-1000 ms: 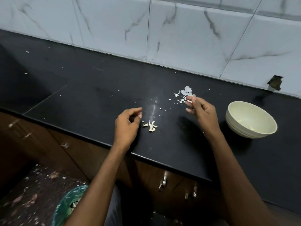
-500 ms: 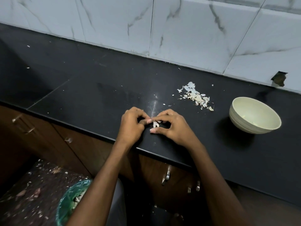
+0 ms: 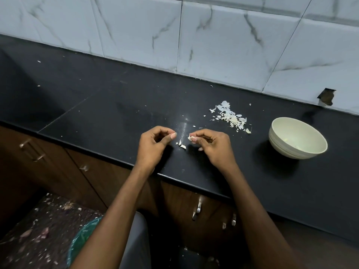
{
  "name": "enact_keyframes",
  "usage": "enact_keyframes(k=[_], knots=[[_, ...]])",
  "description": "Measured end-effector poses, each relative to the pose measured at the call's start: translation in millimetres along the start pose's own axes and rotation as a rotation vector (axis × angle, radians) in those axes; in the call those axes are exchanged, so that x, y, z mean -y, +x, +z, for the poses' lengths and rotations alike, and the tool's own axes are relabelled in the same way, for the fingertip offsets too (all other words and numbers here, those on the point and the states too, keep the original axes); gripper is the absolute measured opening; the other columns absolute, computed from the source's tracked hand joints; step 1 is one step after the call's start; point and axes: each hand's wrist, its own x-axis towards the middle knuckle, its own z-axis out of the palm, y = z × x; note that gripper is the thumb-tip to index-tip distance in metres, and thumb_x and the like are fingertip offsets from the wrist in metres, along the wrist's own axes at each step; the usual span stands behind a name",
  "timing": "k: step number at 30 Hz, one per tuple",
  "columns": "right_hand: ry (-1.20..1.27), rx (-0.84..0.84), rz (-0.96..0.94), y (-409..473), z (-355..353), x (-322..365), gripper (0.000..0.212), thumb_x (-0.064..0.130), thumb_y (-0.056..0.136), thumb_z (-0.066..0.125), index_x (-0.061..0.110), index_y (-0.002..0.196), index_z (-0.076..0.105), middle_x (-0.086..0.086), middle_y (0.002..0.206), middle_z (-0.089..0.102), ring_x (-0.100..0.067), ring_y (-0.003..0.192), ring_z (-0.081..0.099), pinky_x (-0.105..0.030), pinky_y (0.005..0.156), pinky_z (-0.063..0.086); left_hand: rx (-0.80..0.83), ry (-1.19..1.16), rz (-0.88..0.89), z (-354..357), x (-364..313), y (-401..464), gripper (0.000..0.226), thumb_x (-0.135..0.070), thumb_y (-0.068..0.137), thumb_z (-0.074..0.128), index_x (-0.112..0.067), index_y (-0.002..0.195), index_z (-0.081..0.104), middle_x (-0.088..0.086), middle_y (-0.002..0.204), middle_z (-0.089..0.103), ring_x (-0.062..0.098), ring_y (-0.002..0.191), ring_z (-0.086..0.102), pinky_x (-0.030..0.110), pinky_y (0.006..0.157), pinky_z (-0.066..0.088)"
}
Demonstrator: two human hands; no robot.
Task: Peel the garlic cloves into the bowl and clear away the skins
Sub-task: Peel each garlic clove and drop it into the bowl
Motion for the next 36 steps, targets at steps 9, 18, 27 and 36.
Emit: enact_keyframes(k=[9, 18, 27, 36], knots=[[-0.043, -0.140, -0.070, -6.2, -23.5, 10.5, 0.005, 0.019, 0.096, 0.075, 0.020, 0.091, 0.077, 0.017, 0.066, 0.067, -0.023, 0.060, 0.068, -0.023, 0.058, 0.047, -0.047, -0.136, -0.034, 15.2, -4.8, -4.6, 0.020, -0.005, 0.085, 0.083, -0.009, 0.102, 0.075, 0.008, 0.082, 0.072, 0.018, 0.078, 0.070, 0.030, 0.079, 0.060], [-0.045, -0.015, 0.008, -18.0, -51.4, -8.3, 0.018, 0.009, 0.104, 0.059, 0.012, 0.099, 0.076, 0.001, 0.089, 0.076, -0.013, 0.077, 0.073, -0.033, 0.060, 0.057, 0.056, -0.319, -0.098, 66.0, -22.5, -6.6, 0.015, 0.001, 0.089, 0.077, 0.007, 0.102, 0.074, 0.017, 0.081, 0.069, 0.023, 0.066, 0.068, 0.030, 0.068, 0.060], [0.195, -0.101, 0.076, -26.0, -70.2, -20.0, 0.028, 0.000, 0.084, 0.083, 0.014, 0.108, 0.079, -0.006, 0.097, 0.077, -0.013, 0.079, 0.069, -0.031, 0.071, 0.057, 0.033, -0.256, -0.055, 104.9, -17.6, -12.8, 0.017, 0.004, 0.078, 0.084, 0.003, 0.092, 0.075, 0.004, 0.075, 0.075, 0.019, 0.067, 0.071, 0.034, 0.068, 0.063], [0.287, -0.193, 0.084, -42.2, -89.8, -30.6, 0.015, 0.008, 0.096, 0.073, 0.002, 0.109, 0.078, -0.013, 0.092, 0.079, -0.018, 0.078, 0.071, -0.030, 0.060, 0.057, 0.226, 0.010, 0.081, 136.9, -4.5, -15.4, 0.030, 0.011, 0.089, 0.070, -0.017, 0.087, 0.081, -0.003, 0.083, 0.079, 0.013, 0.078, 0.075, 0.024, 0.077, 0.058]])
